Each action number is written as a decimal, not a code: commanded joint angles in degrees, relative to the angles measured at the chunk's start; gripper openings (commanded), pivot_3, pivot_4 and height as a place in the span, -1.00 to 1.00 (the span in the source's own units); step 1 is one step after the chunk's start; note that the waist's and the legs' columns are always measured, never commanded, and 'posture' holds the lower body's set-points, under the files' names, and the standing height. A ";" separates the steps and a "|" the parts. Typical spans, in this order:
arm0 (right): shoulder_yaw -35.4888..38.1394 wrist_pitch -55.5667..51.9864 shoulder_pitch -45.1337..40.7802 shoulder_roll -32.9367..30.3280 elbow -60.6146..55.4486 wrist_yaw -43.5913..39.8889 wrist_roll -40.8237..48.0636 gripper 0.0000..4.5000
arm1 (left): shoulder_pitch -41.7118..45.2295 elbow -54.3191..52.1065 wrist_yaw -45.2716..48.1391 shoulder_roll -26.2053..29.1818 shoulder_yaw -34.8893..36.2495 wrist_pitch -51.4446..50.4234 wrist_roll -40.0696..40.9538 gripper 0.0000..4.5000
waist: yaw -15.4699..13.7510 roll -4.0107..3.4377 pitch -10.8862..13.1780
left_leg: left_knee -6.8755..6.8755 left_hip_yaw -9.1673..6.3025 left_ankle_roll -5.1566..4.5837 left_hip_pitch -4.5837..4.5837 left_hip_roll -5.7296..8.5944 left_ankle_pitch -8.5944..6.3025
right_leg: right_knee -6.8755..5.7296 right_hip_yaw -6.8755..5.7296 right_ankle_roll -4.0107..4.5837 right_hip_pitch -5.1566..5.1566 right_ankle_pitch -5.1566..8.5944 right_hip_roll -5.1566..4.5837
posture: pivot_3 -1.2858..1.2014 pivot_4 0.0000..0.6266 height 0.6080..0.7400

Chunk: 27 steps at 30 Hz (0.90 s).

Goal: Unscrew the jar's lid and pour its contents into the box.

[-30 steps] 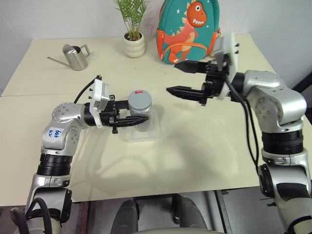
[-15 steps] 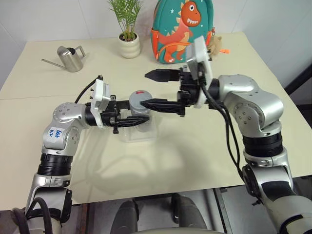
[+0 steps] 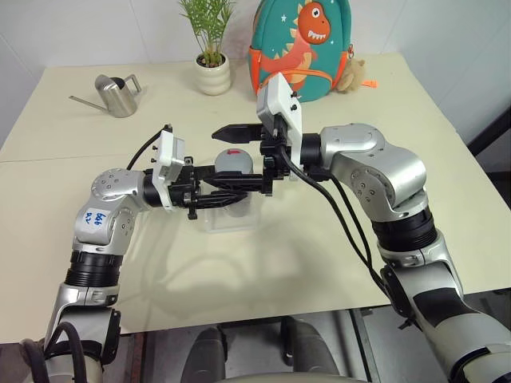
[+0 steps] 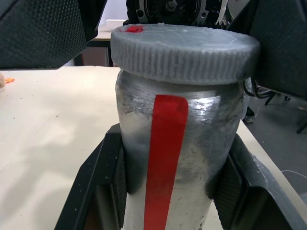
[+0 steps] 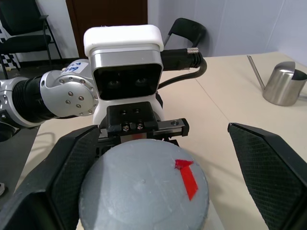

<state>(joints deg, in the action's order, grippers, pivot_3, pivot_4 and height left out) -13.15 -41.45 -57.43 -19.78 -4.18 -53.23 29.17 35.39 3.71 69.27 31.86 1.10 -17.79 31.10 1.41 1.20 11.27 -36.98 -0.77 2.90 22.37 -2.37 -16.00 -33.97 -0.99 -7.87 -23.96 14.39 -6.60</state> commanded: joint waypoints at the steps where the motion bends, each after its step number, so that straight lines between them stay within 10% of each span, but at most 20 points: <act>1: 2.51 1.00 -1.29 -0.96 -0.42 -0.11 -0.19 0.99 | 0.73 -1.11 0.36 -0.01 0.57 0.73 0.23 -0.17 | 0.00 0.00 0.00 | 0.00 0.00 0.00 0.00 0.00 0.00 | 0.00 0.00 0.00 0.00 0.00 0.00 | 0.03 -0.52 1.00; 27: 4.29 -0.40 2.50 -4.80 -3.60 -4.02 3.67 0.99 | 0.01 -1.67 0.09 0.79 1.16 0.39 0.27 -0.17 | 0.03 0.00 0.00 | 0.00 0.00 0.00 0.00 0.00 0.00 | 0.02 0.00 0.00 0.00 0.00 0.00 | 0.03 -0.52 1.00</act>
<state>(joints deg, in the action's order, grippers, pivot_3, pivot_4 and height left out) -10.82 -41.78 -54.74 -24.24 -5.29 -56.89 31.66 35.37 3.69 69.02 32.11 1.17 -17.79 30.81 1.44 1.20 11.27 -36.98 -0.77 2.90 22.38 -2.38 -16.00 -33.96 -0.98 -7.87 -23.96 14.39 -6.60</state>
